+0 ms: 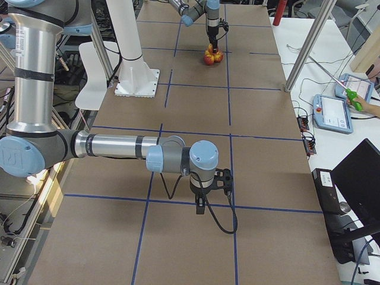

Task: Stack apples
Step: 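Lower the apple onto the top of the cluster and open the left gripper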

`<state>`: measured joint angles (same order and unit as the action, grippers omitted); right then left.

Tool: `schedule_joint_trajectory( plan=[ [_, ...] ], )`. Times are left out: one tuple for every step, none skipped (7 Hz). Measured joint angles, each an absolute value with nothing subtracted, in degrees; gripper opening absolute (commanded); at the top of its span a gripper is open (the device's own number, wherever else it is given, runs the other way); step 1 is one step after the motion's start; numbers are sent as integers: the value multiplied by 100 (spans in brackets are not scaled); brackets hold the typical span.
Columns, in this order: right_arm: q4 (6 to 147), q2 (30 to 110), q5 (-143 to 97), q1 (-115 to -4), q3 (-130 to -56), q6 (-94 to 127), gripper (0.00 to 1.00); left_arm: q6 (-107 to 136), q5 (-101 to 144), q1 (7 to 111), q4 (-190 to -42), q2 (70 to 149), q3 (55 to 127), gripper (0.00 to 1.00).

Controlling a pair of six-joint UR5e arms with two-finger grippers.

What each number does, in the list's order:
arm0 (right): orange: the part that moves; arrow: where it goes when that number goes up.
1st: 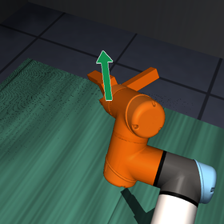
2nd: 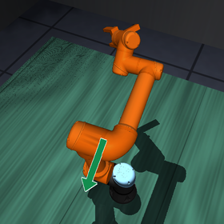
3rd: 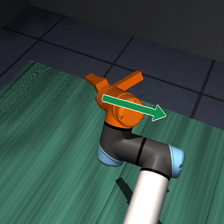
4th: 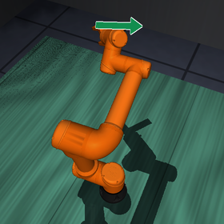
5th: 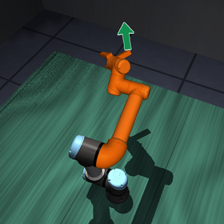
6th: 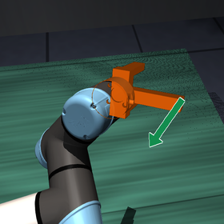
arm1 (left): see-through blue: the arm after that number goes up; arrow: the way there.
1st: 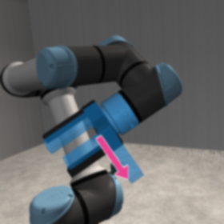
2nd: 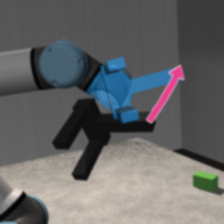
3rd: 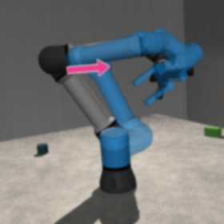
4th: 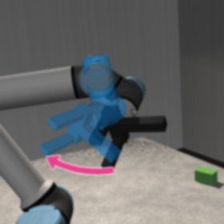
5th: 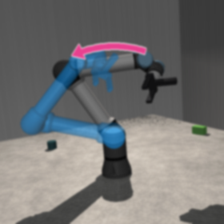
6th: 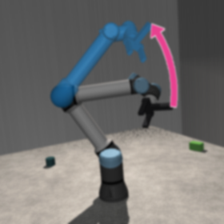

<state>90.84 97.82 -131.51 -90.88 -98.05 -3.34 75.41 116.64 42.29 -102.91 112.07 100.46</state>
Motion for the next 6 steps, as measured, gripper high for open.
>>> schedule_joint_trajectory(
  plan=[
    [9081,9782,-13153,-9088,-9806,-334,100,7541,11669,4229,-10292,11206,10043,76],
    [9082,9782,-13151,-9088,-9804,-334,100,7541,11671,4230,-10292,11206,10042,99],
    [9083,9782,-13151,-9088,-9803,-334,100,7541,11672,4232,-10292,11206,10042,99],
    [9081,9782,-13152,-9088,-9803,-334,100,7541,11672,4234,-10292,11206,10040,100],
    [9080,9782,-13150,-9088,-9803,-334,100,7541,11672,4234,-10292,11206,10035,100],
    [9081,9782,-13149,-9088,-9806,-334,100,7541,11672,4231,-10292,11203,10033,100]
  ],
)
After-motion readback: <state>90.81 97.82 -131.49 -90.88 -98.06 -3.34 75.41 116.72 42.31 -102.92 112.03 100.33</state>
